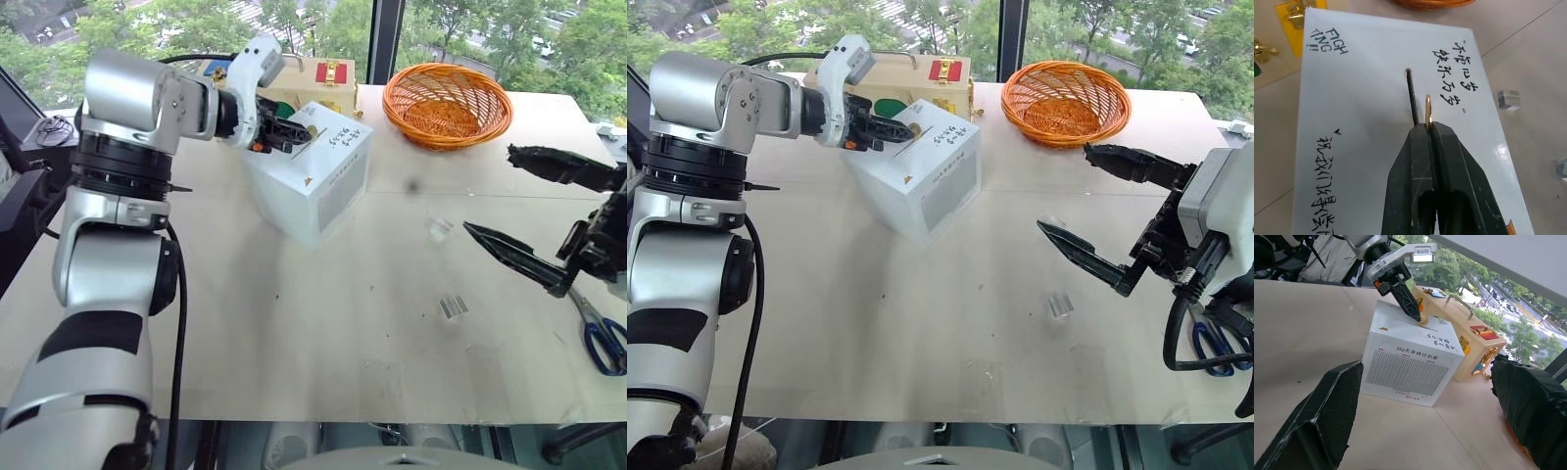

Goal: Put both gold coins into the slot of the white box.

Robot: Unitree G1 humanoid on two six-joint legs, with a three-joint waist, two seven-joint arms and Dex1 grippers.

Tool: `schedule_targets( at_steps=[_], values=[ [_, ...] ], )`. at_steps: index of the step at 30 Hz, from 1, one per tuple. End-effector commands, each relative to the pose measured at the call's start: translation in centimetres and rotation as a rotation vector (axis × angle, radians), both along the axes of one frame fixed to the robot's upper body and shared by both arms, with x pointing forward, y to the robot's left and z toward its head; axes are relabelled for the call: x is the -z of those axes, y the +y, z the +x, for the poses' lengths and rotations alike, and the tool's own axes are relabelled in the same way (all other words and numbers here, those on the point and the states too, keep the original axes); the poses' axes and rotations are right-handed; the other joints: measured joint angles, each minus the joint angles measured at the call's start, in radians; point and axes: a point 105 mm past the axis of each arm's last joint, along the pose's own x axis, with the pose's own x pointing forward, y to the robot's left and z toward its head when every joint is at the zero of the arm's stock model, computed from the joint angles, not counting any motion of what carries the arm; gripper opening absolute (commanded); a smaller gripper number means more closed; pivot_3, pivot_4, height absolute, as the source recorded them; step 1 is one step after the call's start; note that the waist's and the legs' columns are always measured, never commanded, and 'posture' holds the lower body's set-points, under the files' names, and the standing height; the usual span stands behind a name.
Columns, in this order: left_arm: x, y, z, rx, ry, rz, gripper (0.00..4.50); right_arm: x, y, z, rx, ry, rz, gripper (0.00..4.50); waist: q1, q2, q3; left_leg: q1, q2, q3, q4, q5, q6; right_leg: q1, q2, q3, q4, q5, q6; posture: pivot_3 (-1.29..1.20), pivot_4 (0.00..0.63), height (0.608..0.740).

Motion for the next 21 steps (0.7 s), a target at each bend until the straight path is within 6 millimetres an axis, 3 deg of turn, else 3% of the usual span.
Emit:
schedule_targets(
  at_steps=[1, 11, 18, 21],
  values=[
    [-0.7, -0.2, -0.2, 0.0, -0.04, 0.036, 0.0, -0.5, 0.0, -0.3, 0.002, -0.039, -0.006, 4.45, 0.0, 0.0, 0.0, 0.0, 0.0, 0.0, 0.0, 0.0, 0.0, 0.0, 0.0, 0.0, 0.0, 0.0, 0.0, 0.0, 0.15, 0.74],
    [-0.1, 0.4, 0.2, -0.056, -0.074, 0.123, 0.0, 0.0, 0.0, -0.3, 0.009, -0.024, -0.016, 4.45, 0.0, 0.0, 0.0, 0.0, 0.0, 0.0, 0.001, 0.0, 0.0, 0.0, 0.0, 0.0, 0.001, 0.0, 0.0, 0.0, 0.15, 0.74],
    [-0.4, -0.8, -0.4, -0.022, -0.082, 0.115, 0.0, 0.1, 0.0, -0.3, 0.01, -0.015, -0.015, 4.45, 0.0, 0.0, 0.0, 0.001, 0.0, 0.0, 0.001, 0.0, 0.0, 0.0, 0.0, 0.0, 0.001, 0.0, 0.0, 0.0, 0.15, 0.74],
    [-0.7, -0.8, -0.4, -0.026, -0.111, 0.101, 0.81, 0.2, 0.0, -0.2, 0.012, -0.01, -0.016, 4.5, 0.001, 0.0, 0.0, 0.0, 0.0, 0.0, 0.001, 0.0, 0.0, 0.0, 0.0, 0.0, 0.001, 0.0, 0.001, 0.0, 0.15, 0.74]
  ],
)
